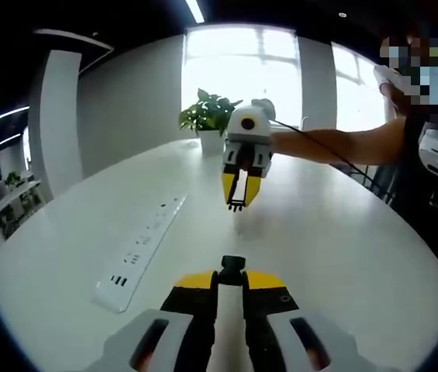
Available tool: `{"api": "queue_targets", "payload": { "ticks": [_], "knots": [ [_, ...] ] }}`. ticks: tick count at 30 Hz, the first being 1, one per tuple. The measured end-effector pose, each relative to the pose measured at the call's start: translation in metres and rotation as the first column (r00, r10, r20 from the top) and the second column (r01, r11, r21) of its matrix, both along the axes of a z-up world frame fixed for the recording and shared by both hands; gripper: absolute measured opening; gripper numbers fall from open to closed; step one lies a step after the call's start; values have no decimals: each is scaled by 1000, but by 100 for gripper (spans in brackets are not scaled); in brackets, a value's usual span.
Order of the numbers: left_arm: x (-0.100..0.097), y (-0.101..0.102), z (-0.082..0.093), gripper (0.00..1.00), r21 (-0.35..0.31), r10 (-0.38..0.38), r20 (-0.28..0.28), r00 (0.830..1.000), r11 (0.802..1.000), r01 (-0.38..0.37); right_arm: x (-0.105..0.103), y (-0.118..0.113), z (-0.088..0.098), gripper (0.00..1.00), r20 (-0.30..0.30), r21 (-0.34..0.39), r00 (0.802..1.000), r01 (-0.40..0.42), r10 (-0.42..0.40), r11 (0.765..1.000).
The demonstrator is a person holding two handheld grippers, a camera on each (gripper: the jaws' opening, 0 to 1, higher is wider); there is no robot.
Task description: Snap the two parts of the plastic buckle together until the buckle closes and remains connected.
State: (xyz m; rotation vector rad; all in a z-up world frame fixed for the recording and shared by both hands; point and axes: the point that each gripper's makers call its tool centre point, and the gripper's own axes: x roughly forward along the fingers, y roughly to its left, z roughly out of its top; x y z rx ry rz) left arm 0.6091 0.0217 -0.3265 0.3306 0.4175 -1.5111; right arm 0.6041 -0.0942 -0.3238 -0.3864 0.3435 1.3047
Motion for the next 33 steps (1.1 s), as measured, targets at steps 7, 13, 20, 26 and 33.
{"api": "queue_targets", "payload": {
  "ticks": [7, 13, 20, 26, 33],
  "knots": [
    [1, 1, 5, 10, 3, 7, 6, 1000, 1000, -7, 0, 0, 5, 12, 8, -15, 1000, 5, -4, 1000],
    [-2, 0, 14, 10, 3, 3, 21, 1000, 1000, -3, -4, 2, 14, 12, 22, -18, 1000, 1, 0, 1000],
    [-5, 0, 19, 10, 6, 4, 31, 1000, 1000, -4, -6, 0, 19, 12, 29, -20, 1000, 4, -4, 1000],
    [-4, -1, 20, 10, 7, 14, 48, 999, 1000, -14, -8, -1, 21, 11, 27, -11, 1000, 11, -10, 1000],
    [-2, -3, 18, 10, 10, 26, 49, 998, 1000, -27, -3, -7, 18, 11, 27, -15, 999, 42, -41, 999]
  ]
}}
